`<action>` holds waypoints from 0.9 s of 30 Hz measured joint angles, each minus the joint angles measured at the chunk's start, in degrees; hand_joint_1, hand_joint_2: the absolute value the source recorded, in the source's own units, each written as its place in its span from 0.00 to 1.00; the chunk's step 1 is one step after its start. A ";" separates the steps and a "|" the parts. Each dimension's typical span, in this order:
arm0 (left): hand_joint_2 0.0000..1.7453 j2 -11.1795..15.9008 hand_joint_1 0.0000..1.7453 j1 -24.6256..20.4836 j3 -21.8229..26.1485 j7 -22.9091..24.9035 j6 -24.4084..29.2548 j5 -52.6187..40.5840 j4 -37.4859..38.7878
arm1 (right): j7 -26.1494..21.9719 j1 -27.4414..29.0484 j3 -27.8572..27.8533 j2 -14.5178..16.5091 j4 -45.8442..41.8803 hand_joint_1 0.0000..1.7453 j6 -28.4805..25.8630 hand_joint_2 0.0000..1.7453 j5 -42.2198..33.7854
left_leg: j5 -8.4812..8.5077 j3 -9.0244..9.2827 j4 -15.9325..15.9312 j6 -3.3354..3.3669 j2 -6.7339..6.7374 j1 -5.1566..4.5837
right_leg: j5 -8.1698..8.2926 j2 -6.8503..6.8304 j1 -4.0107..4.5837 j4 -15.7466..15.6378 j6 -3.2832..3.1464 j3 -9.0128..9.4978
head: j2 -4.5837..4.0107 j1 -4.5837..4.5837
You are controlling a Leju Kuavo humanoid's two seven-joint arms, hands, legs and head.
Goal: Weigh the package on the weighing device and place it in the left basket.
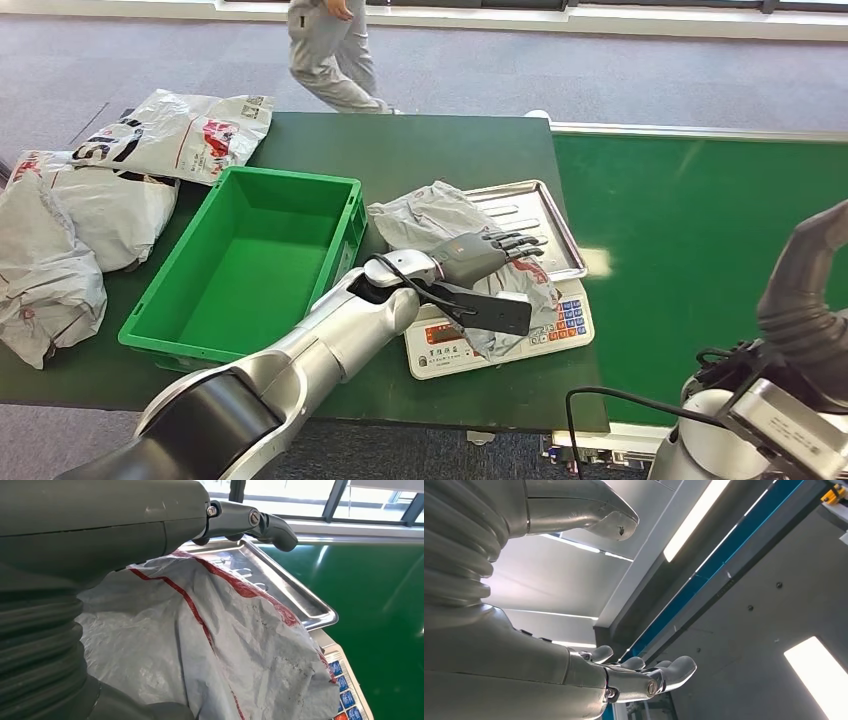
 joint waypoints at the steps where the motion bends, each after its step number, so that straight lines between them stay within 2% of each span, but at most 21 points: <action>1: 1.00 0.00 0.00 0.00 -0.04 0.01 -0.21 -0.05 0.13 | -0.30 0.00 -0.05 0.00 0.01 0.00 0.00 1.00 -0.29 | 0.00 0.00 0.00 0.00 0.00 0.00 | 0.00 0.00 0.00 0.00 0.00 0.00 | 0.00 0.00; 8: 1.00 0.03 0.00 0.05 -1.48 0.22 -2.32 -1.24 1.70 | -1.70 -0.03 -0.38 0.00 0.16 0.00 0.00 1.00 -1.80 | 0.00 -0.03 0.00 0.00 -0.01 0.00 | 0.00 -0.01 0.00 0.00 0.00 0.00 | 0.00 0.00; 12: 1.00 0.16 1.00 0.06 -2.04 0.34 -2.92 -1.25 2.50 | -2.06 -0.04 -0.40 0.00 0.36 0.00 0.00 1.00 -2.29 | 0.00 -0.03 0.00 0.00 -0.01 0.00 | 0.00 -0.02 0.00 0.00 0.00 0.00 | 0.00 -0.01; 27: 1.00 1.46 1.00 -0.75 -3.00 1.11 -7.73 -0.71 3.72 | -3.70 -0.03 -0.39 0.01 0.22 0.00 0.00 1.00 -4.24 | 0.00 0.00 -0.01 0.00 -0.01 0.01 | 0.00 -0.01 0.01 0.00 0.00 0.03 | 0.00 0.00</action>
